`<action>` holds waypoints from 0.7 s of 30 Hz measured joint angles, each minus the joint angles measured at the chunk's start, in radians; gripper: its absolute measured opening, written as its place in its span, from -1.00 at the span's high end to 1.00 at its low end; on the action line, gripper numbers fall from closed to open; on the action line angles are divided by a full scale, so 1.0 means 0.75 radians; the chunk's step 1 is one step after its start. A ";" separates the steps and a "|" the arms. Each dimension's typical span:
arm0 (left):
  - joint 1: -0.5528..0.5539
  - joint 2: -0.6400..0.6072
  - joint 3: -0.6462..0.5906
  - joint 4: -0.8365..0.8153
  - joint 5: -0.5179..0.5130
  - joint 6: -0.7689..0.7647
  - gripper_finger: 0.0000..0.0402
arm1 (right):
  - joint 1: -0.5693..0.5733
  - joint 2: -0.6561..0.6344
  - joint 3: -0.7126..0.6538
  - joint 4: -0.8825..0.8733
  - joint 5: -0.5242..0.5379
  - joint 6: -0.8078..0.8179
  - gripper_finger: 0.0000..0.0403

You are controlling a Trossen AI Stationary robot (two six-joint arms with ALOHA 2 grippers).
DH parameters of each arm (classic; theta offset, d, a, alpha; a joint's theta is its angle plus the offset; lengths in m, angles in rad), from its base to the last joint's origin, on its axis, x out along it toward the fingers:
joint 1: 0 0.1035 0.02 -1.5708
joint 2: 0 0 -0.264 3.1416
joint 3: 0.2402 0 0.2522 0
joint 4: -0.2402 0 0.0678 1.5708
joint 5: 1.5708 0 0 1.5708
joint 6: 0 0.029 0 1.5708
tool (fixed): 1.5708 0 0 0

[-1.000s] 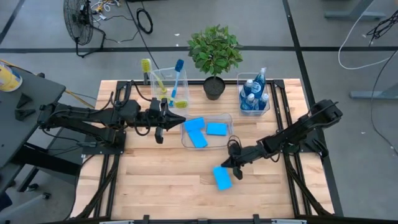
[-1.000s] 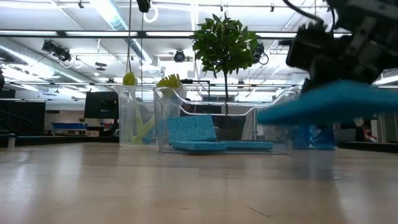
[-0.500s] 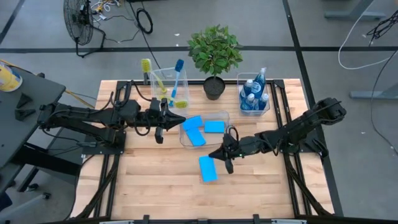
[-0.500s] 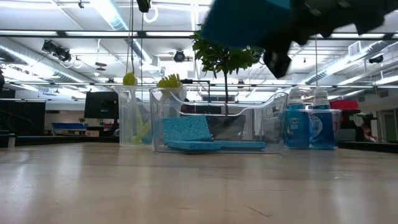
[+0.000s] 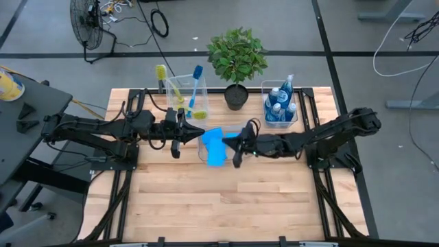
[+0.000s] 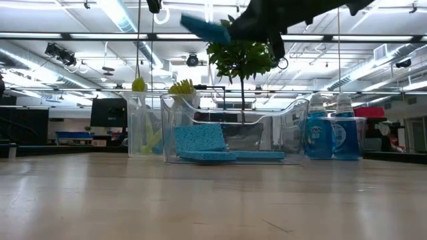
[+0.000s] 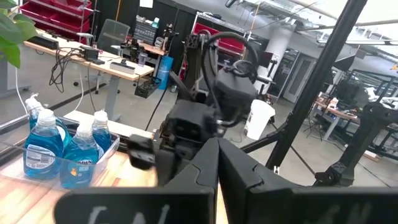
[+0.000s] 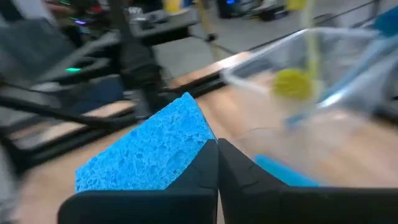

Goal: Pick & Place Kitchen Sink Supplies
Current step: Put the blue sponge into the bottom transparent bin

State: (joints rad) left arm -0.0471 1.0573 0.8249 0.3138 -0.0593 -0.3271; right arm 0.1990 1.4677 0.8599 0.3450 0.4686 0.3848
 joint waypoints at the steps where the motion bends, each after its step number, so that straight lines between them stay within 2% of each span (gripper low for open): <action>1: 0.000 0.000 0.000 0.000 0.000 0.000 0.93 | -0.012 0.000 0.009 -0.021 0.023 -0.025 1.00; 5: 0.000 -0.001 0.000 0.000 0.000 0.000 0.93 | -0.043 -0.009 0.018 -0.132 0.042 -0.115 1.00; 12: -0.001 0.000 0.000 0.000 0.001 0.000 0.93 | -0.049 -0.046 0.018 -0.489 0.052 -0.105 1.00; 21: 0.000 0.000 0.000 -0.001 0.000 0.001 0.93 | -0.049 -0.047 0.018 -0.560 0.068 -0.085 0.84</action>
State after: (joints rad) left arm -0.0471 1.0572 0.8249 0.3134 -0.0593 -0.3264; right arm 0.1619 1.4322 0.8730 -0.0748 0.5195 0.3213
